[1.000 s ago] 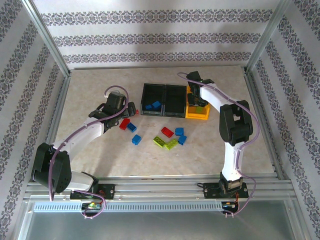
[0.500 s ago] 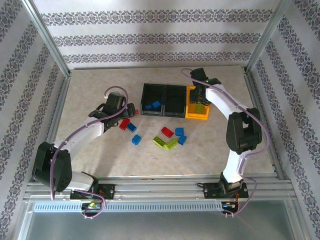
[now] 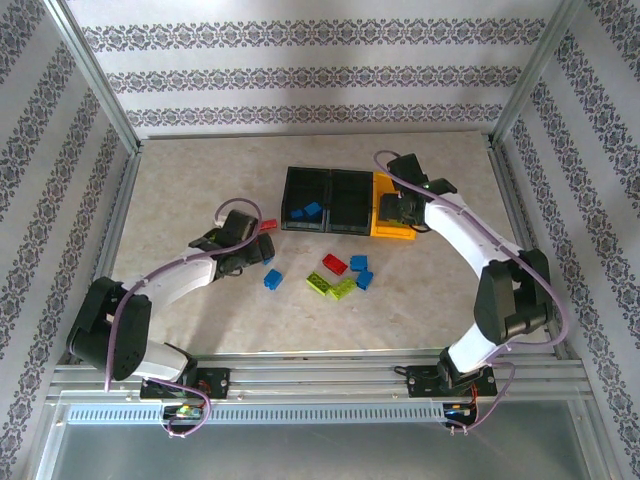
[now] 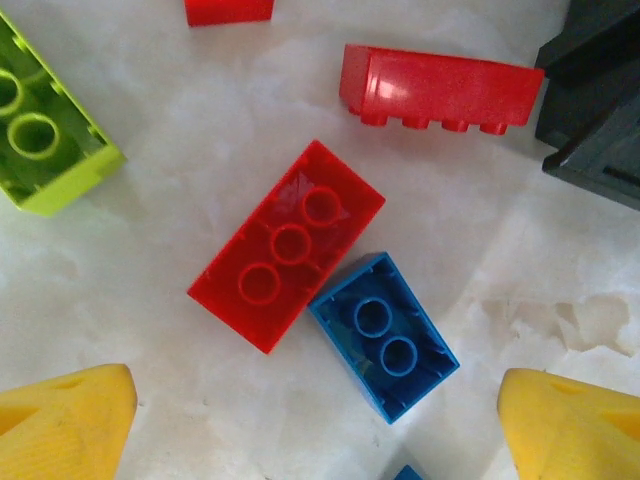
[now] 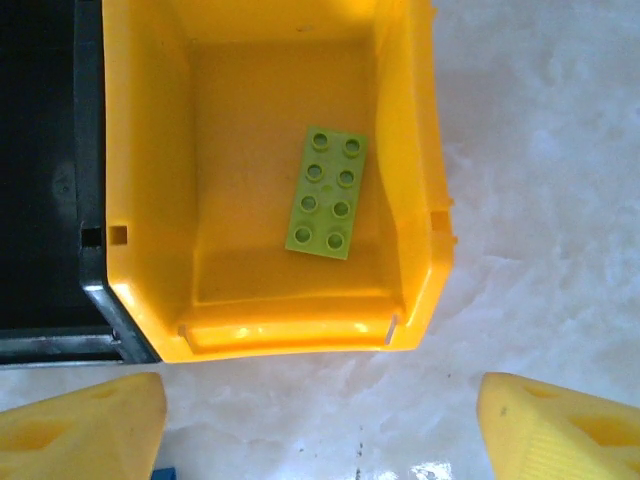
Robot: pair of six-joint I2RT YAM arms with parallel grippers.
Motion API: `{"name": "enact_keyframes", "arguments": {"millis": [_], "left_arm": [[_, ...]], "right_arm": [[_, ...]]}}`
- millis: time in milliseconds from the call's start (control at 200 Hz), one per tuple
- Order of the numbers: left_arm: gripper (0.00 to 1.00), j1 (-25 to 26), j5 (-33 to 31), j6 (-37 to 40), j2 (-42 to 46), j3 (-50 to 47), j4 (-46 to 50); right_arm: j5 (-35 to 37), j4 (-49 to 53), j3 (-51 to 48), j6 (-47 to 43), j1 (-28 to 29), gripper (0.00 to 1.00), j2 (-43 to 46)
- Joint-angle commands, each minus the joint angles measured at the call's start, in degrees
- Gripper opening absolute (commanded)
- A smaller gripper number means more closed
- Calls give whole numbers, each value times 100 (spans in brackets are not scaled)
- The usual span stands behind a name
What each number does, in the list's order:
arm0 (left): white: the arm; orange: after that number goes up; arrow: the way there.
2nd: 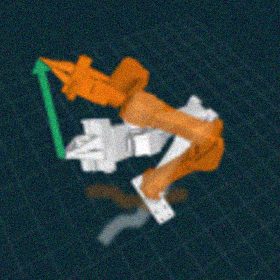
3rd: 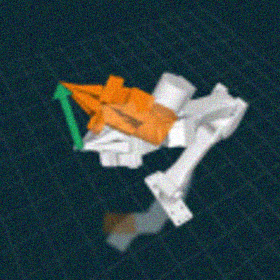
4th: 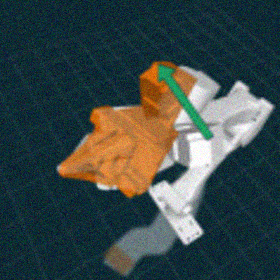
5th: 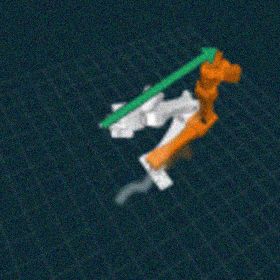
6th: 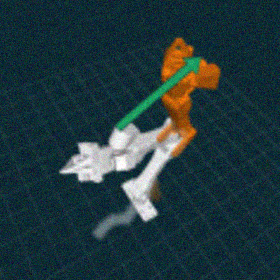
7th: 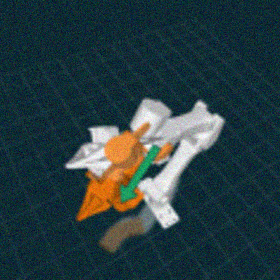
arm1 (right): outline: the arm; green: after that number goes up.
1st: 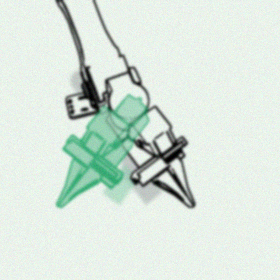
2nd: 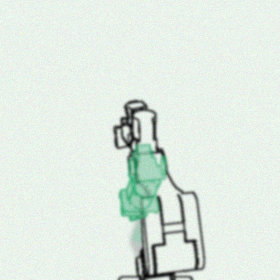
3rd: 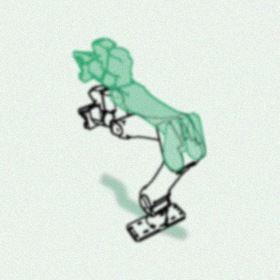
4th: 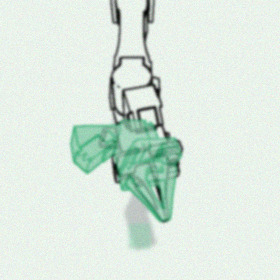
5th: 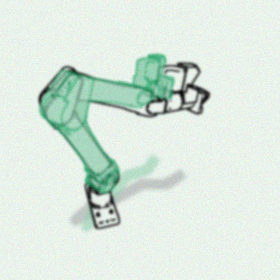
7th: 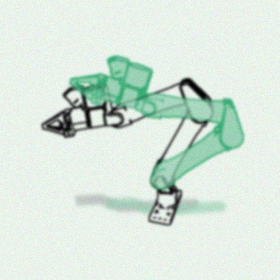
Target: Sort the legos into containers by color
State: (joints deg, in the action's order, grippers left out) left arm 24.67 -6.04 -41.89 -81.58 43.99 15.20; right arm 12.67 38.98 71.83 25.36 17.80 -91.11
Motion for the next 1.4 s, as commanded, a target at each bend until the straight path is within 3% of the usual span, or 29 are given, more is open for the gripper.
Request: {"name": "enact_keyframes", "arguments": {"millis": [0, 295, 690, 1089, 1399], "left_arm": [[93, 151, -365, -598, -149, -113, -501], [94, 291, -612, -795, -762, 100, -723], [94, 296, -846, -744, -1261, 363, -521], [78, 287, -844, -698, -878, -81, -144], [59, 285, -631, -744, -606, -377, -13]], "right_arm": [[155, -143, -257, 317, 35, 96, 387], [84, -301, -647, 455, 65, 98, 913], [25, -381, -780, 527, 178, 98, 922], [17, -400, -701, 567, 302, 98, 845], [78, -383, -685, 601, 355, 98, 914]]}}
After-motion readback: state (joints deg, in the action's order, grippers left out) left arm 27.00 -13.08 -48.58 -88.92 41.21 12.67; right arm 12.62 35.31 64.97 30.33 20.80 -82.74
